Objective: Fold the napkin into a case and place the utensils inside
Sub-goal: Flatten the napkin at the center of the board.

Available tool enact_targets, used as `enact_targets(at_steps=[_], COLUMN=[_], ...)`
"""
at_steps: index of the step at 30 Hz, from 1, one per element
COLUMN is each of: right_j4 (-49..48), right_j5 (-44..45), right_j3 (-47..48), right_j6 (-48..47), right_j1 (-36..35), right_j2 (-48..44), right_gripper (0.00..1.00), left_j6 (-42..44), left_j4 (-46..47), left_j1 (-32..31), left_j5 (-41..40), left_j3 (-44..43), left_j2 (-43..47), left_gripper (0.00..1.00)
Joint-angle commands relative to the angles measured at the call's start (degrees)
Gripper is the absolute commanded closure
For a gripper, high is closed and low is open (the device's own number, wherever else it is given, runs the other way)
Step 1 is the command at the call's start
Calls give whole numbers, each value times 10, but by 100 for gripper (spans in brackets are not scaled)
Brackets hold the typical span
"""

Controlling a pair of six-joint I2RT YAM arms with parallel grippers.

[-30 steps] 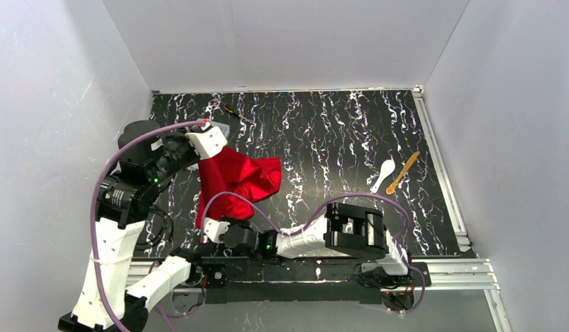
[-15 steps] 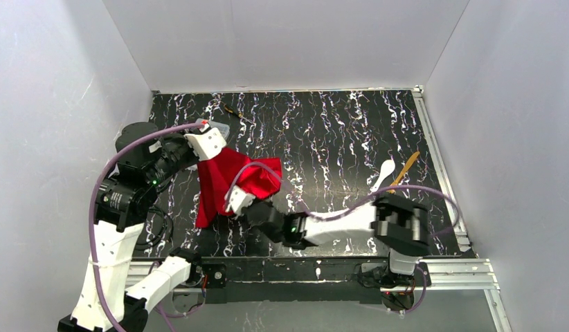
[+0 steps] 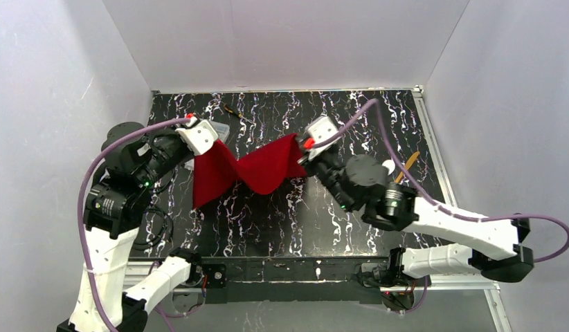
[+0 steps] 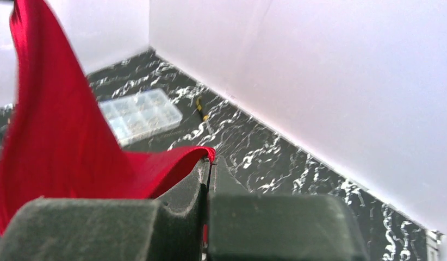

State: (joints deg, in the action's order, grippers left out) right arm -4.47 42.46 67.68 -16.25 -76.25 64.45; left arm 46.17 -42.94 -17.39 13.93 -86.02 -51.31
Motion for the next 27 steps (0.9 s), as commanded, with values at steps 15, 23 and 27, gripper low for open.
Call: enact_targets(at_steps=[15, 23, 27], right_j4=[114, 194, 184], right_j5=[225, 196, 123], right_j3=[255, 274, 280], right_j6=[-126, -91, -63], right_j1=[-2, -3, -3], right_j2=[12, -15, -72], right_gripper=[99, 99, 99], left_j6=[-147, -114, -85], left_j4=[103, 107, 118], left_j1=[-1, -1, -1], left_j5=[-47, 93, 128], left_j3=[-91, -18, -3], left_j2=[-90, 9, 65], left_gripper=[100, 100, 100])
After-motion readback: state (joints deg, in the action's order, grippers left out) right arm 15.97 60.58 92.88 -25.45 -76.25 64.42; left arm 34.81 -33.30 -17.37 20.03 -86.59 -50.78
